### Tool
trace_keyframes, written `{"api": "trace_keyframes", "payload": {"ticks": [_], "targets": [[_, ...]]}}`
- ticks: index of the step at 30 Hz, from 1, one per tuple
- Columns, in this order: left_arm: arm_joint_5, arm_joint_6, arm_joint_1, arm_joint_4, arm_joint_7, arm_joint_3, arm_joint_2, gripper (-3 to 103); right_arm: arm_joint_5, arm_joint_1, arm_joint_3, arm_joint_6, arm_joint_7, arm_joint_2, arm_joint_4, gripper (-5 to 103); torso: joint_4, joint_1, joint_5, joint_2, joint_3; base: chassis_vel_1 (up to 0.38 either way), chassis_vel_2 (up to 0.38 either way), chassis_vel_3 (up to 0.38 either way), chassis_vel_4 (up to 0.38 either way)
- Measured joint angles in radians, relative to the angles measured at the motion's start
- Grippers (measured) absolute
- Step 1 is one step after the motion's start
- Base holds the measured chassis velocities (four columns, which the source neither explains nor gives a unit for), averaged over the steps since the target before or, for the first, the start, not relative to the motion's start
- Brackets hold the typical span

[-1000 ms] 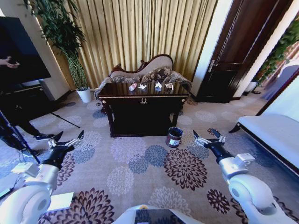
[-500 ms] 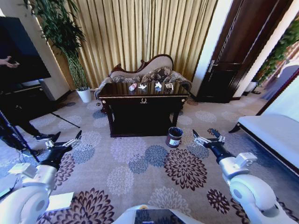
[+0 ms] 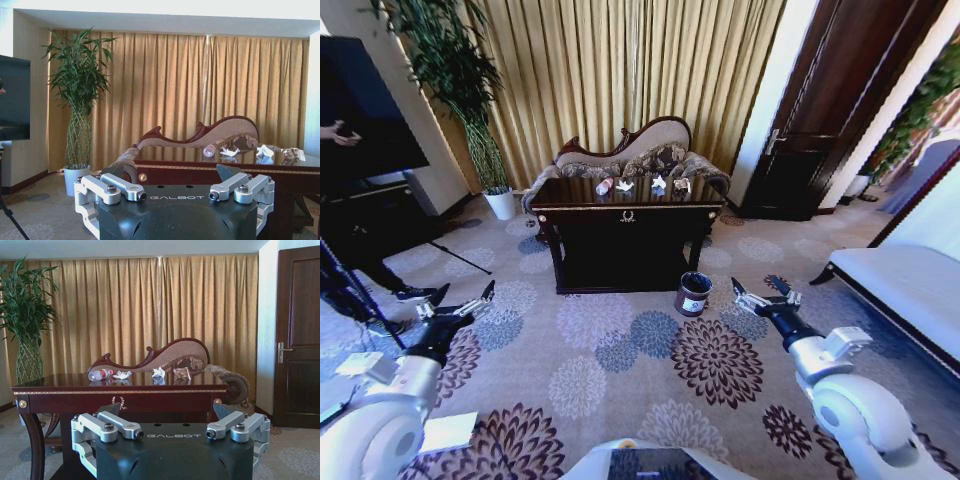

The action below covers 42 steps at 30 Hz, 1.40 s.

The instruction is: Move to the front of the table and place the trash on the table into the trash bin.

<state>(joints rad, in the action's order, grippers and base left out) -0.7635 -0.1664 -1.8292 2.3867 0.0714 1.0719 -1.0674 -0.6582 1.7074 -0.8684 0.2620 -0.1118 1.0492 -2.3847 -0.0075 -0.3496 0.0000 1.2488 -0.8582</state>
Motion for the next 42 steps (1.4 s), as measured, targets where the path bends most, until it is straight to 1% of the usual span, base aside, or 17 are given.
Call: {"api": "trace_keyframes", "payload": {"ticks": [4, 11, 14, 16, 19, 21, 24, 28, 33, 37, 42], "targets": [[0.000, 0.001, 0.001, 0.000, 0.000, 0.000, 0.001, 100, 0.000, 0.000, 0.001, 0.000, 0.000, 0.000, 0.000, 100, 0.0000, 0.000, 0.0000, 0.000, 0.000, -0.048, 0.028, 0.042, -0.060], [0.001, 0.003, -0.001, 0.000, -0.003, 0.000, -0.003, 100, 0.003, 0.001, 0.003, 0.000, 0.001, 0.002, 0.000, 100, -0.0002, 0.000, -0.0003, 0.000, 0.000, -0.151, 0.153, 0.139, -0.142], [0.001, 0.005, -0.003, -0.001, -0.009, 0.000, -0.007, 100, 0.004, 0.003, 0.003, -0.001, 0.002, 0.003, 0.000, 100, 0.0005, 0.000, 0.0006, 0.000, 0.000, -0.246, 0.224, 0.246, -0.202], [0.001, 0.006, -0.003, -0.002, -0.013, 0.000, -0.009, 100, 0.005, 0.003, 0.003, -0.001, 0.002, 0.004, -0.001, 100, 0.0002, -0.001, 0.0005, 0.000, 0.000, -0.255, 0.216, 0.259, -0.202], [0.002, 0.010, -0.007, -0.003, -0.020, 0.001, -0.013, 100, 0.006, 0.004, 0.003, -0.002, 0.002, 0.004, -0.002, 100, -0.0003, 0.000, -0.0007, 0.000, 0.000, -0.317, 0.244, 0.299, -0.275], [0.002, 0.011, -0.008, -0.003, -0.021, 0.001, -0.014, 100, 0.006, 0.004, 0.004, -0.002, 0.002, 0.005, -0.003, 100, -0.0002, 0.000, -0.0006, 0.000, 0.000, -0.248, 0.259, 0.299, -0.252], [0.004, 0.020, -0.013, -0.003, -0.026, 0.005, -0.019, 100, 0.007, 0.005, 0.006, -0.002, 0.003, 0.006, -0.005, 100, 0.0000, 0.000, 0.0008, 0.000, 0.000, -0.228, 0.267, 0.238, -0.256], [0.005, 0.022, -0.016, -0.003, -0.028, 0.006, -0.023, 100, 0.007, 0.006, 0.008, -0.002, 0.003, 0.007, -0.007, 100, 0.0001, 0.000, -0.0007, 0.000, 0.000, -0.253, 0.249, 0.242, -0.238], [0.006, 0.024, -0.021, -0.003, -0.030, 0.007, -0.029, 100, 0.008, 0.007, 0.009, -0.002, 0.003, 0.009, -0.007, 100, 0.0001, 0.000, 0.0006, 0.000, 0.000, -0.227, 0.242, 0.240, -0.259], [0.007, 0.025, -0.023, -0.002, -0.031, 0.008, -0.030, 100, 0.009, 0.008, 0.009, -0.003, 0.004, 0.010, -0.008, 100, -0.0001, 0.000, -0.0002, 0.000, 0.000, -0.229, 0.229, 0.222, -0.258], [0.007, 0.025, -0.024, 0.000, -0.033, 0.010, -0.031, 100, 0.009, 0.009, 0.011, -0.003, 0.004, 0.010, -0.010, 100, -0.0002, 0.000, 0.0000, 0.000, 0.000, -0.230, 0.249, 0.233, -0.246]]}}
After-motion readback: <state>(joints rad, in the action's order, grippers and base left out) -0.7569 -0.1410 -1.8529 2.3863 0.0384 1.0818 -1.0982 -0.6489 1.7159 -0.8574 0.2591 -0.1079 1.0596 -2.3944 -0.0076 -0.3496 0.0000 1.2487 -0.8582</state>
